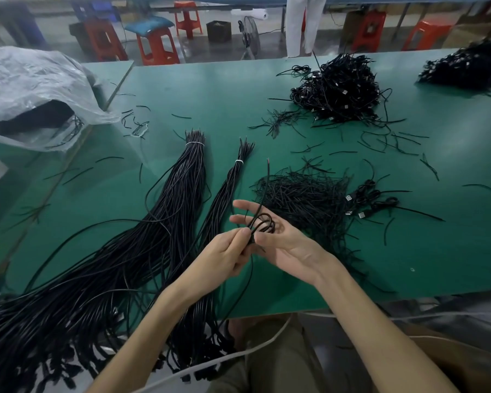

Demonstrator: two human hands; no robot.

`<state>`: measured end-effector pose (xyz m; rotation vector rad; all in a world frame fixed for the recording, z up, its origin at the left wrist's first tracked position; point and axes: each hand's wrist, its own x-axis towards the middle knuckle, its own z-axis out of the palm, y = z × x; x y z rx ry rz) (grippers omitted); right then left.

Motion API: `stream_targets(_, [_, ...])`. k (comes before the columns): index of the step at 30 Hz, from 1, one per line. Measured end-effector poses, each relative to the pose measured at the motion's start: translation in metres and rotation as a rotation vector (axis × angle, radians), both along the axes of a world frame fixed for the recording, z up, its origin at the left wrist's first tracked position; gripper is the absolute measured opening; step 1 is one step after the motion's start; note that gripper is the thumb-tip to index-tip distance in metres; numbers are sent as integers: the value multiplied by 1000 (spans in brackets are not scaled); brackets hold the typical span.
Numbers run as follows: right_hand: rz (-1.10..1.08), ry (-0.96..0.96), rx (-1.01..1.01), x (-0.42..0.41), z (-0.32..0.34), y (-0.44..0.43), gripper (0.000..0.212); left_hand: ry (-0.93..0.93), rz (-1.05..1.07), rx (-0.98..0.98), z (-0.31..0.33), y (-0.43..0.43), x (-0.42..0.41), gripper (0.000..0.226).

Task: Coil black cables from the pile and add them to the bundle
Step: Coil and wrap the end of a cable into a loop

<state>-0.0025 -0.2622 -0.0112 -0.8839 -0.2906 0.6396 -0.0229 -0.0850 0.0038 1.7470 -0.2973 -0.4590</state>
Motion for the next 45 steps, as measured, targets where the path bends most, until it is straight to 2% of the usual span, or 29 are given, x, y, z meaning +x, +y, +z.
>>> stream_targets(2, [11, -25, -21, 0, -3, 1, 74, 2, 0, -4, 1, 2, 0, 36])
stream_targets(6, [-78, -127, -228, -2, -5, -3, 81, -20, 9, 24, 0, 5, 0, 39])
stream_targets(13, [-227, -344, -558, -10, 1, -7, 49, 31, 23, -9, -5, 4, 0, 38])
stream_targets(17, [-228, -417, -697, -12, 5, -13, 46, 59, 24, -37, -6, 4, -1, 38])
stream_targets(20, [-245, -457, -766, -11, 8, -17, 43, 73, 9, -44, -3, 4, -1, 38])
stream_targets(24, [-343, -498, -828, -10, 9, -17, 20, 70, -29, -64, 4, 2, -3, 37])
stream_targets(29, [-421, -530, -818, -10, 12, -13, 12, 67, -45, -89, 11, 5, -6, 37])
stream_targets(33, [-455, -537, -815, -13, 13, -9, 9, 70, -14, -98, 9, 7, -8, 41])
stream_targets(36, [-458, -584, -867, -16, 13, -9, 8, -70, 27, 46, 4, 9, -8, 46])
stream_targets(38, [-453, -612, -913, -17, 13, -10, 12, -200, 39, 182, 1, 12, -9, 37])
stream_targets(40, [-468, -653, -977, -17, 14, -10, 24, -243, 66, 214, 0, 15, -9, 27])
stream_targets(42, [-496, -691, -1025, -16, 15, -10, 33, -228, 74, 211, 3, 16, -9, 39])
stream_targets(45, [-524, -742, -1068, -15, 15, -8, 32, -216, 23, 225, 6, 13, -11, 64])
